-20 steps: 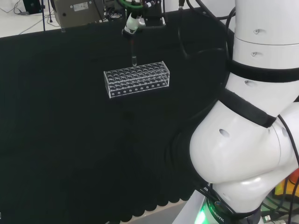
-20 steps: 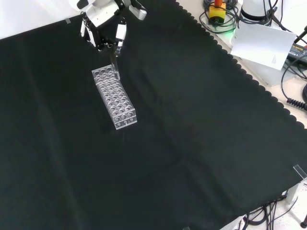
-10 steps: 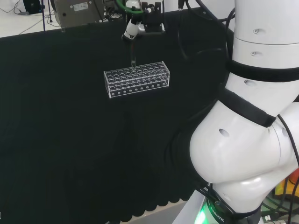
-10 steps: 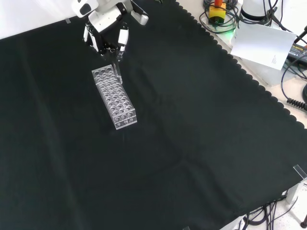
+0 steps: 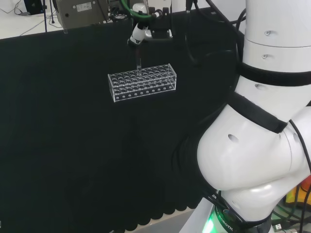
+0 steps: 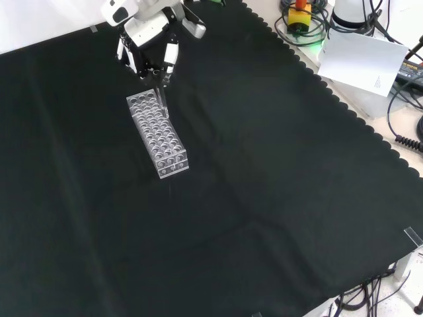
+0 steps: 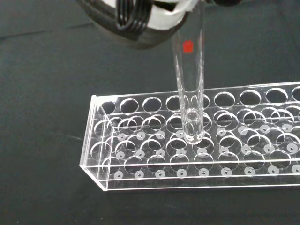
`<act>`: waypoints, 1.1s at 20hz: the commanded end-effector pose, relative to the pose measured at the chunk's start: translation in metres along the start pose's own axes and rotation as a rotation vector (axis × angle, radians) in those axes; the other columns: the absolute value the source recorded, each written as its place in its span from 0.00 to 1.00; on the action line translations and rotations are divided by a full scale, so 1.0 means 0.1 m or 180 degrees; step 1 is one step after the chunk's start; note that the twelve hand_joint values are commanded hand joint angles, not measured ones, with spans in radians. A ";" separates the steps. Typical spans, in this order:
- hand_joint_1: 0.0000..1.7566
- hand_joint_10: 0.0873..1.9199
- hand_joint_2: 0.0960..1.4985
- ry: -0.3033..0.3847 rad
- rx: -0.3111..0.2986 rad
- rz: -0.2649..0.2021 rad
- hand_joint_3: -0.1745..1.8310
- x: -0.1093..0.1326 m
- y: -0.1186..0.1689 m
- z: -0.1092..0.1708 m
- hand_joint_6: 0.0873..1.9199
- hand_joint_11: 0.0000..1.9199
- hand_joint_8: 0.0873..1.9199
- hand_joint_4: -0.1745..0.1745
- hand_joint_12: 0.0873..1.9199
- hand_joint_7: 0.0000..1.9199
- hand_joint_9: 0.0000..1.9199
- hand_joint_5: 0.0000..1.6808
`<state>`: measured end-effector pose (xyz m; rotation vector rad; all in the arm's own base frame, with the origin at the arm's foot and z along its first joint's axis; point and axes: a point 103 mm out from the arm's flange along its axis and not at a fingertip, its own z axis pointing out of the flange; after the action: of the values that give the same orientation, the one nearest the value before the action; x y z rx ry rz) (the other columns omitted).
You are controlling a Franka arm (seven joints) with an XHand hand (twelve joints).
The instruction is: Put the test tube back in the rack.
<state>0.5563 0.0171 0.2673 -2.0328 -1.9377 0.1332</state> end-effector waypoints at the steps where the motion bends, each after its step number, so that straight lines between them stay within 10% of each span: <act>1: 0.81 0.22 0.62 0.0015 -0.0068 -0.0015 0.09 -0.03 0.00 0.05 0.23 0.39 0.13 0.00 0.62 0.94 0.68 0.73; 22: 0.81 0.22 0.62 -0.0044 -0.0063 0.0015 0.09 -0.08 0.07 0.12 0.23 0.40 0.13 0.00 0.62 0.94 0.68 0.73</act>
<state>0.5591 0.0124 0.2539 -2.0528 -1.9570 0.1279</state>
